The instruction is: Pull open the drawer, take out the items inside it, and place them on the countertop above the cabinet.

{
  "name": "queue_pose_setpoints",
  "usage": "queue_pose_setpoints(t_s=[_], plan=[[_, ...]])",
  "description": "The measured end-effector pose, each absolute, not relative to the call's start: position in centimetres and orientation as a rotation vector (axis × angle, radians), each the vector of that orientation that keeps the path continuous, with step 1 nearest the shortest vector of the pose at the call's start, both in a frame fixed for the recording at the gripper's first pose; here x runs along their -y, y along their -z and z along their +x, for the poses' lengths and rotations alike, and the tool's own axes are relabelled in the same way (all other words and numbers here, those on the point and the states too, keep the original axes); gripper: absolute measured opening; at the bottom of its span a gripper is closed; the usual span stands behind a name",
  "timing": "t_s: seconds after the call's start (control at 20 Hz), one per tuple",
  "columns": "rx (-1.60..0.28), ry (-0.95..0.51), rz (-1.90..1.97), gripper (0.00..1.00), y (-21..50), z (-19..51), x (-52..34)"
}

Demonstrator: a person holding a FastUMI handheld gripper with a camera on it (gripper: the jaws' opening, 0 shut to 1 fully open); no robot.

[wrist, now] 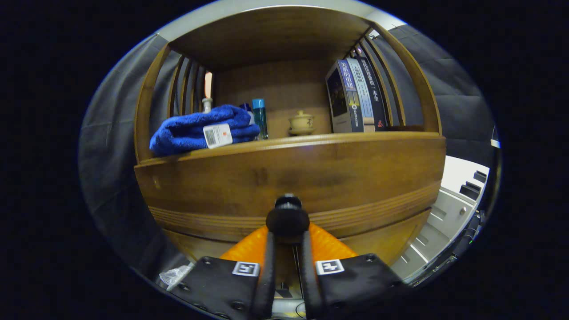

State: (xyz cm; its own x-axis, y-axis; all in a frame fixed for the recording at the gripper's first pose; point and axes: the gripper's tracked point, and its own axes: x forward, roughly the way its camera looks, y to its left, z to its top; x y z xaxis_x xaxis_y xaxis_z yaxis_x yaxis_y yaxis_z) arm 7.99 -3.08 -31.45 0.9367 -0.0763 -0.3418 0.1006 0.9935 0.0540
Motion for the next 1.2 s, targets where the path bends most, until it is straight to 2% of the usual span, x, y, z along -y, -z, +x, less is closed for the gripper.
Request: queue_pose_setpoints(t_s=[0.05, 0.25, 0.45, 0.75, 0.85, 1.2], plan=[[-0.344, 0.072, 0.09, 0.09, 32.4, 7.0, 2.8], [-0.282, 0.035, 0.045, 0.11, 30.7, 7.0, 2.0], [-0.162, 0.042, 0.027, 0.39, 26.4, 7.6, 2.4], [-0.197, 0.002, 0.05, 0.82, 26.5, 9.1, 1.9], [-0.21, 0.005, 0.04, 0.79, 27.0, 10.0, 1.9], [-0.201, 0.006, 0.005, 0.44, 27.3, 11.6, 2.0]])
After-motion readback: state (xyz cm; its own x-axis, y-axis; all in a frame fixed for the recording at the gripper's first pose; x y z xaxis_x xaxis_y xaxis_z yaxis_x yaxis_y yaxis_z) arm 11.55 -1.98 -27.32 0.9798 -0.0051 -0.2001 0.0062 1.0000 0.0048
